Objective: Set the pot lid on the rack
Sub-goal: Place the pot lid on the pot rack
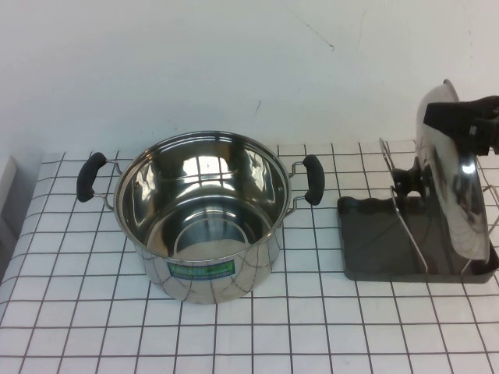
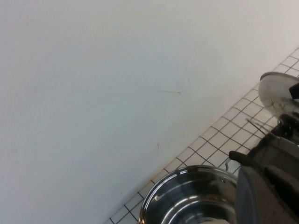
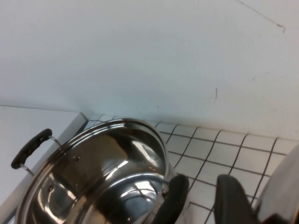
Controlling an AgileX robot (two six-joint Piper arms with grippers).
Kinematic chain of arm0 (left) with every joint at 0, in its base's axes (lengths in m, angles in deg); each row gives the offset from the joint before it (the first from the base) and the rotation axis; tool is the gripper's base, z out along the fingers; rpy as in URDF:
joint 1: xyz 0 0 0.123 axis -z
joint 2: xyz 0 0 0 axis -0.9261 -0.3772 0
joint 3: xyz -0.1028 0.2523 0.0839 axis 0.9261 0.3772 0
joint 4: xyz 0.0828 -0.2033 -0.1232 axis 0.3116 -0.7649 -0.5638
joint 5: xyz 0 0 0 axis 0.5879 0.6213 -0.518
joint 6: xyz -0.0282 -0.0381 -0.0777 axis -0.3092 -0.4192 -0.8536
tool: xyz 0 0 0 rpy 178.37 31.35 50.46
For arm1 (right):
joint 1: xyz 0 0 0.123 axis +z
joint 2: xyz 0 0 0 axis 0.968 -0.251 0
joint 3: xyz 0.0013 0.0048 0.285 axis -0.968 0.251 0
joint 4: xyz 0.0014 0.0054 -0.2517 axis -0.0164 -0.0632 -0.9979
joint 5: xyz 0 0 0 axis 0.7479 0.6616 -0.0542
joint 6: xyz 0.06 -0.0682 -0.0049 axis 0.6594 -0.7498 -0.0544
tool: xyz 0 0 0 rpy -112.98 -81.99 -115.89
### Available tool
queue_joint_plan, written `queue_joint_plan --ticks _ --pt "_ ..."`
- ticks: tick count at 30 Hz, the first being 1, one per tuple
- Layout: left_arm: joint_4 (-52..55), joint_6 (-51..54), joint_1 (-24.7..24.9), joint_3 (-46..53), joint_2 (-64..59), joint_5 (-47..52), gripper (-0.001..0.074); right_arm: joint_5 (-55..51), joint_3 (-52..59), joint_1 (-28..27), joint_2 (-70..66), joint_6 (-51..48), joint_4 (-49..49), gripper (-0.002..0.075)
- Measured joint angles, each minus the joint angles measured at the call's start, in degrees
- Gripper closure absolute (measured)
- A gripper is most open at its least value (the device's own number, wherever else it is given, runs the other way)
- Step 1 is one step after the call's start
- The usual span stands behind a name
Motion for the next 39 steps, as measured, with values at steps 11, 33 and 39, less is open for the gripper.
queue_joint_plan --ticks 11,33,39 --pt "0.1 0.0 0.0 9.4 -0.1 -4.2 0.0736 -1.1 -2.3 0.0 -0.2 0.3 0.0 0.0497" --pt "-1.5 -1.2 0.0 13.2 -0.1 -7.6 0.0736 -0.1 -4.0 0.0 -7.7 0.1 0.5 0.0497" --pt "-1.7 -1.1 0.0 13.2 -0.1 -7.2 0.0736 -0.1 -4.6 0.0 -8.2 0.0 0.5 0.0435"
